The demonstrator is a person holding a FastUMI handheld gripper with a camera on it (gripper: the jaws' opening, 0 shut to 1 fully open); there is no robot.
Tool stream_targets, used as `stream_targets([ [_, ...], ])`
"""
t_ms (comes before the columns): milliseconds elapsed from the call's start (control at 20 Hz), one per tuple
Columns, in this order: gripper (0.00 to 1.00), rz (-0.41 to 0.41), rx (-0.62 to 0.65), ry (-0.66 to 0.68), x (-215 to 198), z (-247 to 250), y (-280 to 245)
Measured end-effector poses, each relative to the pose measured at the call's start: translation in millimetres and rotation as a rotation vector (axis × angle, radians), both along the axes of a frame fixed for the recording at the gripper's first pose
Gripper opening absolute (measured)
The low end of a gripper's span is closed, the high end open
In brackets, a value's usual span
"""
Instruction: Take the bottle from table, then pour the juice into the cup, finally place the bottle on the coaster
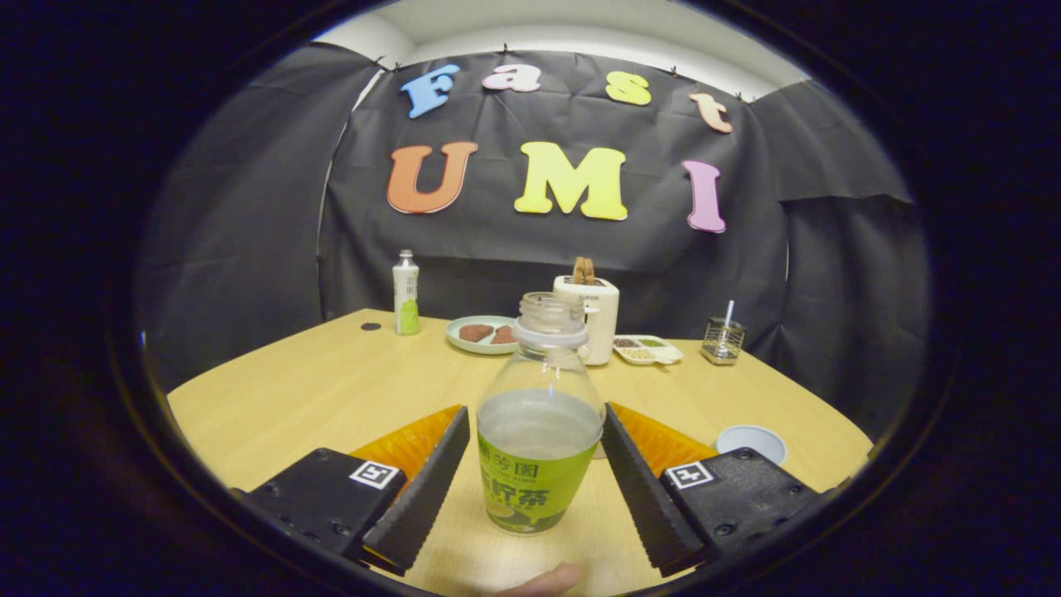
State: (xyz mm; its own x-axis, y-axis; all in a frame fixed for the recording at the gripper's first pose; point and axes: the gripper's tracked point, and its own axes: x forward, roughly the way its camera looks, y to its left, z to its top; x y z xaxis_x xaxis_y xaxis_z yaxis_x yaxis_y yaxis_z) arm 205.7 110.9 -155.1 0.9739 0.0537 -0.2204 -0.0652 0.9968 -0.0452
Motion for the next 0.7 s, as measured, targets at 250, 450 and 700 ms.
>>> stream_targets([
  [250,0.92,-0.008,0.101,0.023,1.4,-10.5,-4.2],
  [450,0.82,0.001,0.106,0.024,-0.4,-12.2,-2.6],
  [700,0.82,0.018,0.129,0.01,-10.5,-0.6,-6.4],
])
